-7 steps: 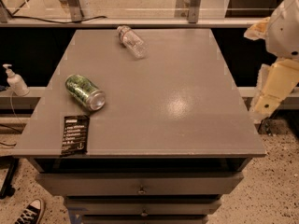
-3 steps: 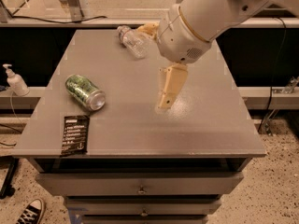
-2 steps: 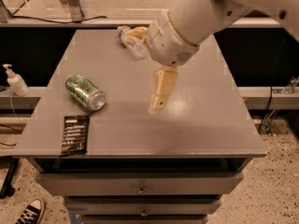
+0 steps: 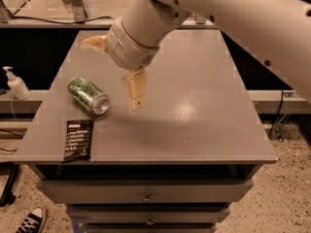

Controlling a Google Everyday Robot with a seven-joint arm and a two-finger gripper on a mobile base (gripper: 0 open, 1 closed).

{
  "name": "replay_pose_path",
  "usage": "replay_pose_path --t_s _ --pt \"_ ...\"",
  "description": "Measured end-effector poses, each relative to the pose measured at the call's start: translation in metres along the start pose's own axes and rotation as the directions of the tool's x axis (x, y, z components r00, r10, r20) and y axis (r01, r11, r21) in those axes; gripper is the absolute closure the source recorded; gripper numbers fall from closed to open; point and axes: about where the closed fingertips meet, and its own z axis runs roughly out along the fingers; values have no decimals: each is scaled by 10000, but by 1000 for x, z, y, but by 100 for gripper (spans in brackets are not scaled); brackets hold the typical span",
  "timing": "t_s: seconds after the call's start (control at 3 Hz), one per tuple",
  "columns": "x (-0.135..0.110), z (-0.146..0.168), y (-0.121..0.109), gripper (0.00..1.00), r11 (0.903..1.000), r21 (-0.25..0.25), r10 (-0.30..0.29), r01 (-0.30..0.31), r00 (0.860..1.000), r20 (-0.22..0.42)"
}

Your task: Pick green can

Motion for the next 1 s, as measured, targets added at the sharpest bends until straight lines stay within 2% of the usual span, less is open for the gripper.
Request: replay_pose_path --t_s 0.33,0.67,1.0 --pt "-15 19 -28 0 9855 -192 -1693 1688 9852 -259" --pt "-22 38 -48 0 9513 -516 -3052 3041 9522 -152" --pt "-26 58 -66 0 8885 -979 -4477 4482 8937 284"
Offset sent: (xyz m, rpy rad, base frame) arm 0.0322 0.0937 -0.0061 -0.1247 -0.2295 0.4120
